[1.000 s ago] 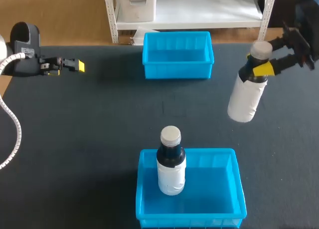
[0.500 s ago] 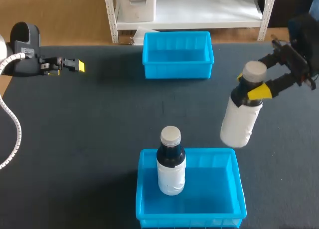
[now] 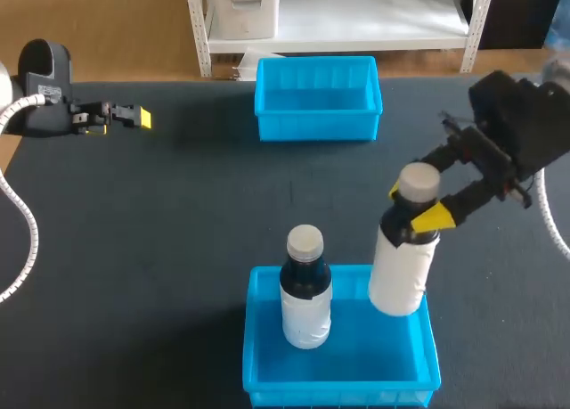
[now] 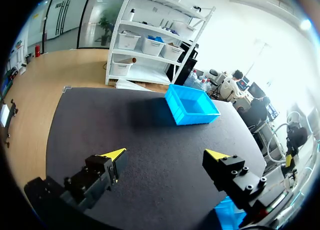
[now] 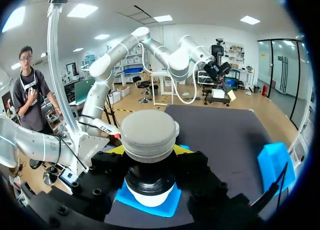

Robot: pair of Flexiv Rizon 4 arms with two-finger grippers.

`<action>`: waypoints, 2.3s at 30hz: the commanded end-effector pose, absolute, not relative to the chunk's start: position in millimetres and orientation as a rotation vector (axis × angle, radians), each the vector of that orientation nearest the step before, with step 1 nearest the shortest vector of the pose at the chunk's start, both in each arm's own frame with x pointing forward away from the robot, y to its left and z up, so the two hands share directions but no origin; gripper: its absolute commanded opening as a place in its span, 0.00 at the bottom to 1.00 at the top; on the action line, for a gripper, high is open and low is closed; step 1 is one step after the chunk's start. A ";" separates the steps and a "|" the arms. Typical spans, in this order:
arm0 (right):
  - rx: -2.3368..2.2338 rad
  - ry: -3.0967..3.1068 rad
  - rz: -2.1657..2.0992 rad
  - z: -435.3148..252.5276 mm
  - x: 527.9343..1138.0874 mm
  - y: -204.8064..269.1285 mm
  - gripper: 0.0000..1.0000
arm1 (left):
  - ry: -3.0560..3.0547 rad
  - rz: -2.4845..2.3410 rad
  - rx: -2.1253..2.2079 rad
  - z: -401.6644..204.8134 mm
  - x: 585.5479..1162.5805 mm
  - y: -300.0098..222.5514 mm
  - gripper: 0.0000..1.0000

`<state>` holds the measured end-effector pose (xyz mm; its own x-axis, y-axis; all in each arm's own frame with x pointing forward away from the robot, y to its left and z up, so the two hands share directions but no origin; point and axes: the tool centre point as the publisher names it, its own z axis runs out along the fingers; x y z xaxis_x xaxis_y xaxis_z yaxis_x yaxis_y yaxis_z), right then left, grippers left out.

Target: Pick up the bottle, and place it in the far bin if it is heavy, or in the near bin if it is light.

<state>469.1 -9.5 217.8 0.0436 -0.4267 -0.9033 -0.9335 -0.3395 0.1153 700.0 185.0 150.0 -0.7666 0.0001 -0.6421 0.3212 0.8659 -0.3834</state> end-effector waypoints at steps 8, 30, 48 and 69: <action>-1.827 1.333 1.340 187.9 462.8 -0.7 0.00 | 2.374 -0.636 0.231 150.0 700.0 185.0 1.00; -1.910 1.263 1.327 146.2 465.8 12.7 0.00 | 2.374 -0.636 0.231 150.0 700.0 185.0 1.00; -1.961 1.283 1.242 137.7 461.6 19.7 1.00 | 2.374 -0.636 0.231 150.0 700.0 185.0 1.00; -1.869 1.484 1.235 128.3 501.1 -24.7 1.00 | 2.374 -0.636 0.231 150.0 700.0 185.0 1.00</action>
<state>493.9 -13.0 129.1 0.0393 -0.5301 -0.8470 -0.9264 -0.3370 0.1679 700.0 185.0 149.9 -0.7666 0.0001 -0.6421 0.3212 0.8659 -0.3834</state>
